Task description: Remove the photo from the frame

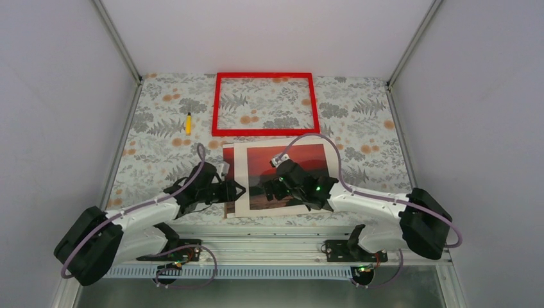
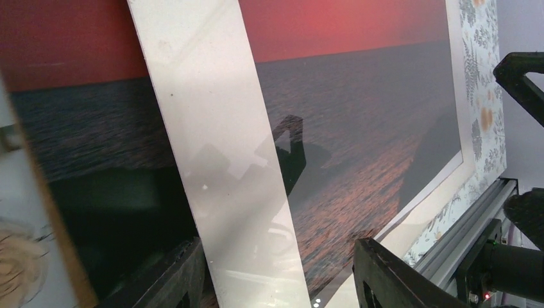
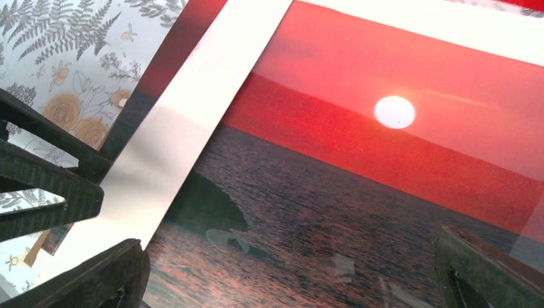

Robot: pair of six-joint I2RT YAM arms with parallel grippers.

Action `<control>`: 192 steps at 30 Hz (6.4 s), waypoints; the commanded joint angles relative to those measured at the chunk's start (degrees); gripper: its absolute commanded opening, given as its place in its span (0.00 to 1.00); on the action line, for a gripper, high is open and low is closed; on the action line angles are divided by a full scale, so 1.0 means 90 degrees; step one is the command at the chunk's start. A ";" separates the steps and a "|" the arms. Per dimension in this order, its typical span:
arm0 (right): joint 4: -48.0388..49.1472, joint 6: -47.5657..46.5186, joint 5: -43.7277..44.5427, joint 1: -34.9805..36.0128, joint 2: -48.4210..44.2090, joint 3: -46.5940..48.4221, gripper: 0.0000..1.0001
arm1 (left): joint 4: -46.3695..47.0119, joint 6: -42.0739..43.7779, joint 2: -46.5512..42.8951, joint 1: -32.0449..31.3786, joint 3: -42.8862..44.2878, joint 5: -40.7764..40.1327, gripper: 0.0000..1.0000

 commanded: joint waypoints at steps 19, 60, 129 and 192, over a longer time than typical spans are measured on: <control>-0.0026 0.0639 0.1321 0.0021 -0.1277 -0.0632 1.00 | 0.0758 -0.0115 0.1903 -0.1143 0.1486 -0.0897 0.61; 0.0458 0.0269 0.0598 0.0031 -0.0371 -0.0452 1.00 | -0.0845 -0.0170 -0.1125 0.0431 -0.0409 -0.0150 0.80; 0.0543 0.0295 0.0549 0.0031 -0.0070 -0.0466 1.00 | -0.0147 -0.1353 -0.1252 -0.0635 -0.0820 -0.0259 0.77; 0.0941 0.0165 0.0756 0.0021 0.0422 -0.0507 1.00 | 0.1727 0.0518 0.2831 0.2138 0.1698 0.1441 0.74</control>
